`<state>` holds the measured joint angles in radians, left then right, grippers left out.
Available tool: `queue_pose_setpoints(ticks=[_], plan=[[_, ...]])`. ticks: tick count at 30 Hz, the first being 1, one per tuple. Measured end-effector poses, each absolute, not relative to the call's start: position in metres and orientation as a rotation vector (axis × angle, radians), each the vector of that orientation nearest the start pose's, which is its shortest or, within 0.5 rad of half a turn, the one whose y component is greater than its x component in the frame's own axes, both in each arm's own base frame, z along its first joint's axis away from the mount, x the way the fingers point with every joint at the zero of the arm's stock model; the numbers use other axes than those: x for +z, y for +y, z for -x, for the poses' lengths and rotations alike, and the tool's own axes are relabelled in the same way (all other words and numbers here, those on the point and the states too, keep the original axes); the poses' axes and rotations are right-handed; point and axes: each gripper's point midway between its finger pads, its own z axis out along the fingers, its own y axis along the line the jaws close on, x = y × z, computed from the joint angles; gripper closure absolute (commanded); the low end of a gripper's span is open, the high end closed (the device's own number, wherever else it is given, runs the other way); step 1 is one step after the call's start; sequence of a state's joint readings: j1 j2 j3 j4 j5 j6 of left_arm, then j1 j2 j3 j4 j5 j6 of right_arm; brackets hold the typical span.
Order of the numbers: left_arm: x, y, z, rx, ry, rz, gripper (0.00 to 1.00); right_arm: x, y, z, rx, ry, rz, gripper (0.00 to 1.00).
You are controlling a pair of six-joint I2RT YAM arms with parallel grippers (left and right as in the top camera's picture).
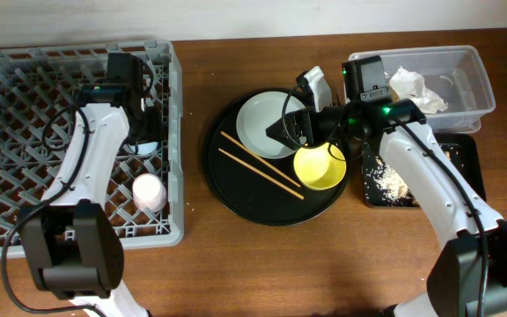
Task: Sort waste into correct bins and load items into the dishwasher rack
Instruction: 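Lower the blue cup into the rack with the left gripper and release, then move the left gripper to the yellow bowl and grasp its rim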
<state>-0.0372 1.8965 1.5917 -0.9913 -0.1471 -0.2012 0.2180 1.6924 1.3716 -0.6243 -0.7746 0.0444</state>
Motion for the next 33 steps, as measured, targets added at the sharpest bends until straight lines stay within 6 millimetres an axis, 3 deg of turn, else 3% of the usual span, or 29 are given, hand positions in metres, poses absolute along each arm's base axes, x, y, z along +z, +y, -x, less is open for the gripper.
queue_pose_setpoints(ticks=[12, 16, 29, 33], plan=[[0.112, -0.004, -0.414, 0.104, 2.882, 0.234, 0.36, 0.196, 0.208, -0.383, 1.079, 2.38, 0.528, 0.07], [0.111, -0.004, -0.412, 0.103, 2.893, 0.234, 0.02, 0.196, 0.208, -0.383, 1.079, 2.38, 0.528, 0.07], [0.114, -0.004, -0.408, 0.104, 2.912, 0.223, 0.01, 0.193, 0.206, -0.383, 1.062, 2.397, 0.512, 0.01], [0.147, -0.017, -0.41, 0.019, 2.913, 0.205, 0.01, 0.176, 0.187, -0.37, 1.031, 2.551, 0.39, 0.01]])
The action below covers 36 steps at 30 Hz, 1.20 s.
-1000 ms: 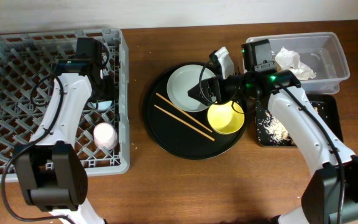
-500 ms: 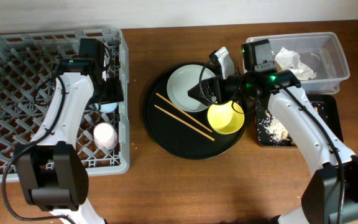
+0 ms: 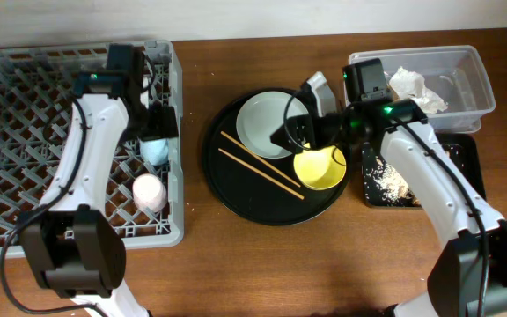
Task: Sort waste into correct bins and load items into the dishwasher rack
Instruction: 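Move the left gripper to the yellow bowl and grasp its rim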
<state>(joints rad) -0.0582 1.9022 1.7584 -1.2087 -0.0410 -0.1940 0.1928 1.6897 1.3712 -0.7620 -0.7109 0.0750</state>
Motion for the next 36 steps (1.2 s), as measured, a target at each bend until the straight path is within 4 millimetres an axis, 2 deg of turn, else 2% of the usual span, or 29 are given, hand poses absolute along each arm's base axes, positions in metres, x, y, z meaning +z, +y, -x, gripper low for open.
queue_pose_setpoints(ticks=[3, 5, 7, 11, 16, 19, 20, 22, 26, 29, 31, 32, 33, 34, 36], plan=[[0.182, -0.035, -0.422, -0.052, 2.844, 0.158, 0.01, 0.171, 0.155, -0.367, 0.94, 2.635, 0.247, 0.06], [0.193, -0.05, -0.426, -0.089, 2.815, 0.111, 0.01, 0.175, 0.131, -0.363, 0.844, 2.672, 0.137, 0.09], [0.193, -0.068, -0.422, -0.115, 2.826, 0.056, 0.01, 0.18, 0.112, -0.359, 0.73, 2.69, 0.047, 0.12], [0.193, -0.09, -0.418, -0.147, 2.833, -0.009, 0.01, 0.175, 0.092, -0.352, 0.526, 2.747, -0.081, 0.22], [0.194, -0.094, -0.419, -0.179, 2.828, -0.002, 0.01, 0.168, 0.091, -0.35, 0.353, 2.77, -0.113, 0.24], [0.196, -0.108, -0.421, -0.255, 2.81, -0.028, 0.01, 0.168, 0.092, -0.35, 0.317, 2.767, -0.132, 0.22], [0.197, -0.115, -0.423, -0.272, 2.797, -0.049, 0.01, 0.168, 0.09, -0.351, 0.306, 2.765, -0.151, 0.14], [0.197, -0.137, -0.423, -0.308, 2.773, -0.102, 0.01, 0.168, 0.087, -0.353, 0.296, 2.758, -0.178, 0.12], [0.193, -0.195, -0.418, -0.389, 2.723, -0.218, 0.01, 0.17, 0.075, -0.354, 0.28, 2.757, -0.247, 0.11], [0.183, -0.244, -0.408, -0.446, 2.704, -0.311, 0.02, 0.188, 0.063, -0.358, 0.278, 2.711, -0.296, 0.07], [0.165, -0.278, -0.399, -0.472, 2.717, -0.381, 0.03, 0.215, 0.052, -0.361, 0.285, 2.627, -0.323, 0.06], [0.156, -0.288, -0.396, -0.475, 2.729, -0.405, 0.04, 0.228, 0.045, -0.359, 0.285, 2.587, -0.337, 0.06], [0.144, -0.3, -0.39, -0.476, 2.75, -0.431, 0.06, 0.238, 0.04, -0.356, 0.284, 2.558, -0.351, 0.03], [0.126, -0.312, -0.383, -0.471, 2.784, -0.454, 0.07, 0.257, 0.027, -0.348, 0.275, 2.502, -0.384, 0.01], [0.095, -0.323, -0.375, -0.453, 2.847, -0.452, 0.17, 0.273, 0.011, -0.34, 0.258, 2.449, -0.433, 0.0]])
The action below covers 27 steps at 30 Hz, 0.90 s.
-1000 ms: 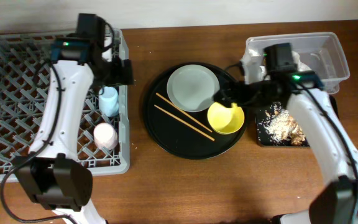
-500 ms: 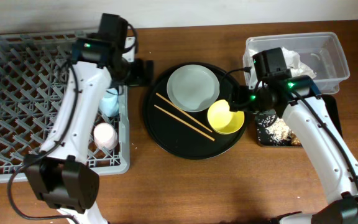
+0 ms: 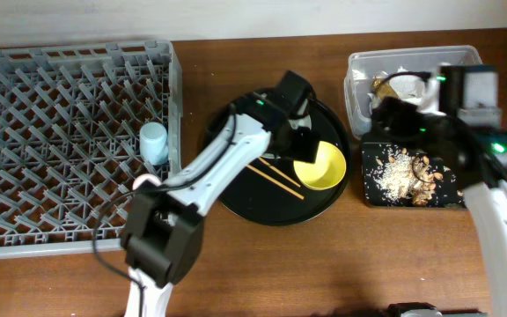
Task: Sort waste into correct bins and load items into the dishwasher rack
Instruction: 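Move the left gripper to the yellow bowl and grasp its rim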
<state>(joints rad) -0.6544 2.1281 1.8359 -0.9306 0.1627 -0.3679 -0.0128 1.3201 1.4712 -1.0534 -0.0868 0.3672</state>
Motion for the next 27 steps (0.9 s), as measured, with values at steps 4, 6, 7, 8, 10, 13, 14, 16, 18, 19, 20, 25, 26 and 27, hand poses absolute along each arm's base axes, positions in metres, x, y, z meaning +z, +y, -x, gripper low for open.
queue_pose_setpoints(ticks=[4, 6, 7, 8, 10, 13, 14, 16, 18, 19, 20, 25, 26, 27], plan=[[0.057, -0.326, -0.371, -0.417, 2.935, -0.392, 0.34, 0.274, -0.011, -0.326, 0.221, 2.452, -0.518, 0.01], [0.045, -0.324, -0.37, -0.402, 2.964, -0.369, 0.43, 0.27, -0.015, -0.323, 0.21, 2.469, -0.538, 0.02], [0.045, -0.325, -0.37, -0.404, 2.965, -0.358, 0.43, 0.27, -0.015, -0.323, 0.21, 2.471, -0.539, 0.02], [0.045, -0.325, -0.371, -0.408, 2.961, -0.351, 0.43, 0.269, -0.015, -0.324, 0.21, 2.472, -0.539, 0.01], [0.046, -0.329, -0.372, -0.42, 2.949, -0.346, 0.45, 0.269, -0.015, -0.324, 0.21, 2.474, -0.54, 0.02], [0.04, -0.337, -0.369, -0.425, 2.948, -0.354, 0.56, 0.268, -0.015, -0.323, 0.208, 2.478, -0.541, 0.01], [0.035, -0.341, -0.366, -0.422, 2.955, -0.367, 0.59, 0.268, -0.015, -0.322, 0.208, 2.481, -0.542, 0.01], [0.025, -0.345, -0.36, -0.408, 2.976, -0.383, 0.68, 0.267, -0.015, -0.322, 0.206, 2.485, -0.544, 0.02], [0.017, -0.347, -0.355, -0.398, 2.992, -0.393, 0.8, 0.267, -0.015, -0.321, 0.206, 2.486, -0.544, 0.02], [0.016, -0.348, -0.355, -0.397, 2.994, -0.394, 0.86, 0.267, -0.015, -0.321, 0.206, 2.486, -0.544, 0.01], [0.015, -0.347, -0.355, -0.396, 2.995, -0.391, 0.89, 0.267, -0.015, -0.321, 0.206, 2.486, -0.544, 0.02], [0.016, -0.344, -0.357, -0.392, 2.998, -0.38, 0.99, 0.265, -0.015, -0.322, 0.205, 2.492, -0.546, 0.02], [0.016, -0.343, -0.356, -0.387, 3.005, -0.377, 0.99, 0.265, -0.016, -0.322, 0.202, 2.493, -0.547, 0.02], [0.016, -0.34, -0.355, -0.38, 3.015, -0.37, 0.99, 0.265, -0.016, -0.322, 0.197, 2.492, -0.549, 0.02]])
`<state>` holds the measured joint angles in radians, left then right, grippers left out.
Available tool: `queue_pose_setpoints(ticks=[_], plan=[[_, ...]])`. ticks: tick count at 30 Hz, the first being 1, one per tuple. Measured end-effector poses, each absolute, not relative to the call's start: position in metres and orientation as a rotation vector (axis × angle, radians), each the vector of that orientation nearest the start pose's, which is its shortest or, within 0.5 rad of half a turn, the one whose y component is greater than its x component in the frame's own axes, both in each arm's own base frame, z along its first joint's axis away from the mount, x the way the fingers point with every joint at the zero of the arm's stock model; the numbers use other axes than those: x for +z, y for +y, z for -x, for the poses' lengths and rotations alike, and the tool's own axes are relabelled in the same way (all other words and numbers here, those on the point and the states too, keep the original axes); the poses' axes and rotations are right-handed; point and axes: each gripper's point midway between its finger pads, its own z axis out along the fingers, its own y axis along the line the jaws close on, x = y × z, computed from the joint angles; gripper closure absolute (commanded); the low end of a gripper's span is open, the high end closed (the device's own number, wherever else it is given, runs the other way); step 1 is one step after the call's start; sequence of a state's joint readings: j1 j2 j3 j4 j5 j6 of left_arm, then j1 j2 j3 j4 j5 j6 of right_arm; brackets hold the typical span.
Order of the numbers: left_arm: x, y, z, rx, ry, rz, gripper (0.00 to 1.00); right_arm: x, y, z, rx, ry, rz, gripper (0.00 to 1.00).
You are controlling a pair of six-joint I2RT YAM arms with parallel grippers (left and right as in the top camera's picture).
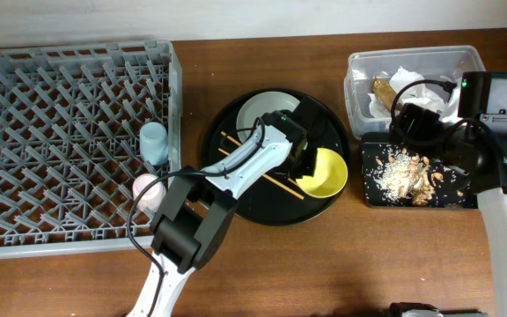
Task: Sort waste into correct bins and load items into the dishwasher rack
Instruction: 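Move the left gripper to the yellow bowl and grasp its rim, then carry the yellow bowl with the left gripper into the rack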
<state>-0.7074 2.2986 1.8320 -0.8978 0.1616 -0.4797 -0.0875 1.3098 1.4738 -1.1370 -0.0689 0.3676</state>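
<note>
On the round black tray (236,198) lie a yellow bowl (328,173), a white plate (262,113) and two chopsticks (280,185). My left gripper (304,158) is down at the bowl's left rim; its fingers are too dark to read. The grey dishwasher rack (60,97) holds a blue cup (154,141) and a pink cup (146,186) by its right wall. My right gripper (416,125) hovers where the clear bin (473,62) meets the black square bin (372,195); I see nothing in it.
The clear bin holds crumpled tissue (412,77) and a brown scrap (384,88). Food crumbs (412,167) cover the black square bin. My left arm (227,180) crosses the tray and hides part of the chopsticks. Bare wood lies along the front.
My left gripper has dropped from beside the plate to the yellow bowl's left rim, and the bowl sits slightly further right. My right gripper has shifted a little right over the bins.
My left gripper was in the rack at the blue cup while my right was over the tray by the plate and bowl. Then the blue cup stood alone in the rack, my left arm was over the tray, my right over the bins. Now my left is at the bowl.
</note>
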Motion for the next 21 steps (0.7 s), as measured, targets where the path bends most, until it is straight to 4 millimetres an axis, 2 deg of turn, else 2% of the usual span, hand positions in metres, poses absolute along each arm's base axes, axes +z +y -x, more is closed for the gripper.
queue_pose_setpoints(ticks=[2, 5, 7, 9, 10, 12, 13, 14, 15, 16, 17, 21], plan=[[0.019, -0.334, -0.357, -0.365, 3.031, -0.36, 0.99, 0.264, -0.017, -0.322, 0.193, 2.493, -0.55, 0.02], [0.033, -0.322, -0.37, -0.353, 3.017, -0.325, 0.99, 0.264, -0.017, -0.322, 0.189, 2.494, -0.552, 0.02], [0.053, -0.305, -0.382, -0.309, 2.985, -0.29, 0.99, 0.264, -0.017, -0.322, 0.189, 2.494, -0.552, 0.01], [0.082, -0.284, -0.397, -0.248, 2.923, -0.249, 0.99, 0.264, -0.018, -0.322, 0.184, 2.494, -0.553, 0.02], [0.108, -0.267, -0.41, -0.209, 2.859, -0.204, 0.99, 0.264, -0.018, -0.322, 0.185, 2.494, -0.552, 0.01], [0.145, -0.24, -0.426, -0.132, 2.757, -0.134, 0.99, 0.264, -0.018, -0.322, 0.184, 2.494, -0.552, 0.02], [0.174, -0.215, -0.435, -0.065, 2.678, -0.07, 1.0, 0.264, -0.018, -0.322, 0.184, 2.494, -0.552, 0.01], [0.186, -0.204, -0.44, -0.036, 2.644, -0.043, 1.0, 0.264, -0.018, -0.322, 0.184, 2.494, -0.553, 0.01], [0.203, -0.184, -0.448, 0.036, 2.579, 0.013, 1.0, 0.264, -0.018, -0.322, 0.184, 2.495, -0.553, 0.02], [0.212, -0.173, -0.452, 0.079, 2.544, 0.044, 1.0, 0.264, -0.018, -0.322, 0.184, 2.494, -0.553, 0.01], [0.225, -0.153, -0.459, 0.161, 2.485, 0.097, 1.0, 0.264, -0.018, -0.322, 0.185, 2.494, -0.554, 0.02], [0.248, -0.099, -0.477, 0.456, 2.324, 0.215, 1.0, 0.264, -0.018, -0.322, 0.184, 2.494, -0.552, 0.02]])
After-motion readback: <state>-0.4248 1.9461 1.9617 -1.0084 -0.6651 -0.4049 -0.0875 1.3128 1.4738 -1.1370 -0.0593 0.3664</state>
